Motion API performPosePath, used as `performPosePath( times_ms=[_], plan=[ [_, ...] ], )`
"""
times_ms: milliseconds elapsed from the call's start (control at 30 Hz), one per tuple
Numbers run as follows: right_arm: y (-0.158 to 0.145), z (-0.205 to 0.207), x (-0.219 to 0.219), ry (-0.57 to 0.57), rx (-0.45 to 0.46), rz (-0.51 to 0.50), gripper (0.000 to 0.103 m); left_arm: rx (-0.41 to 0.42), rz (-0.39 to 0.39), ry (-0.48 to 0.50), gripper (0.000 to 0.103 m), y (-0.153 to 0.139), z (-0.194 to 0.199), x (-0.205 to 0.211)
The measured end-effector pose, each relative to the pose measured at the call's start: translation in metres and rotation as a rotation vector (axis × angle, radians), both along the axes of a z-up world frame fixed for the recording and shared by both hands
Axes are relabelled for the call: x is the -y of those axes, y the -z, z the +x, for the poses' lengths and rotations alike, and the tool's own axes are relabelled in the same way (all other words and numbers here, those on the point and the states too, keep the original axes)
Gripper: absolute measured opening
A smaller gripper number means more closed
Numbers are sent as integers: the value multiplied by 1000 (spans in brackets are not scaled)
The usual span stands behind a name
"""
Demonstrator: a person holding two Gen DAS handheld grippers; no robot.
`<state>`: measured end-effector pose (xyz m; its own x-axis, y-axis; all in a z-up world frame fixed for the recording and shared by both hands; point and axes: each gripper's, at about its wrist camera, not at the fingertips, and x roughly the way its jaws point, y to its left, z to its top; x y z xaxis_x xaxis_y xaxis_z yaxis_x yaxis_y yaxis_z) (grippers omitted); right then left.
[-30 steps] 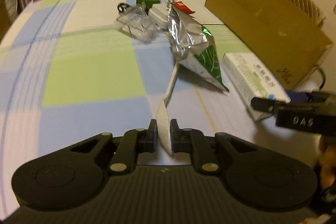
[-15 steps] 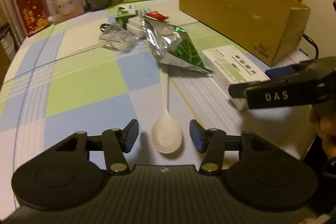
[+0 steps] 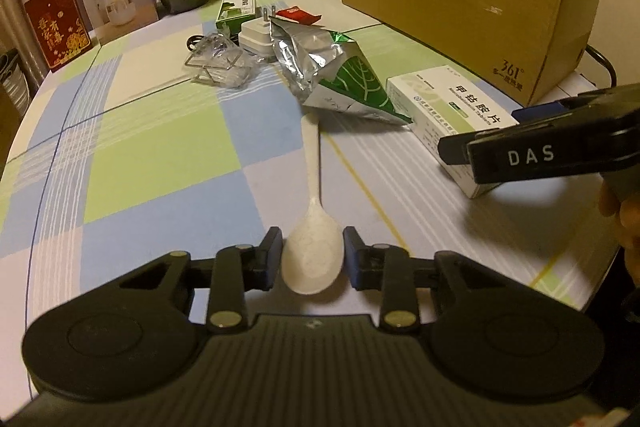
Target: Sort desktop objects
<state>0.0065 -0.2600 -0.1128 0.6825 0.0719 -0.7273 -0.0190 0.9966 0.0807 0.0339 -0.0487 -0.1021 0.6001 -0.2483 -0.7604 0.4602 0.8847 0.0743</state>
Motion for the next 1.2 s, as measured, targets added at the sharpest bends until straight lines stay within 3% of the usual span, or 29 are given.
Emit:
performPosePath(
  times_ms=[367, 1033, 1100, 1133, 1200],
  plan=[
    [4, 8, -5, -11, 10, -30, 80, -36, -57, -29, 27, 0, 1, -3],
    [6, 14, -7, -15, 10, -49, 80, -37, -59, -39, 27, 0, -1, -2],
    [7, 14, -7, -19, 8, -50, 78, -38, -58, -39, 27, 0, -1, -2],
    [8, 15, -8, -20, 3, -51, 69, -39, -59, -38, 27, 0, -1, -2],
    [7, 14, -8, -17, 2, -59, 68, -38, -62, -44, 27, -1, -1, -1]
  ],
)
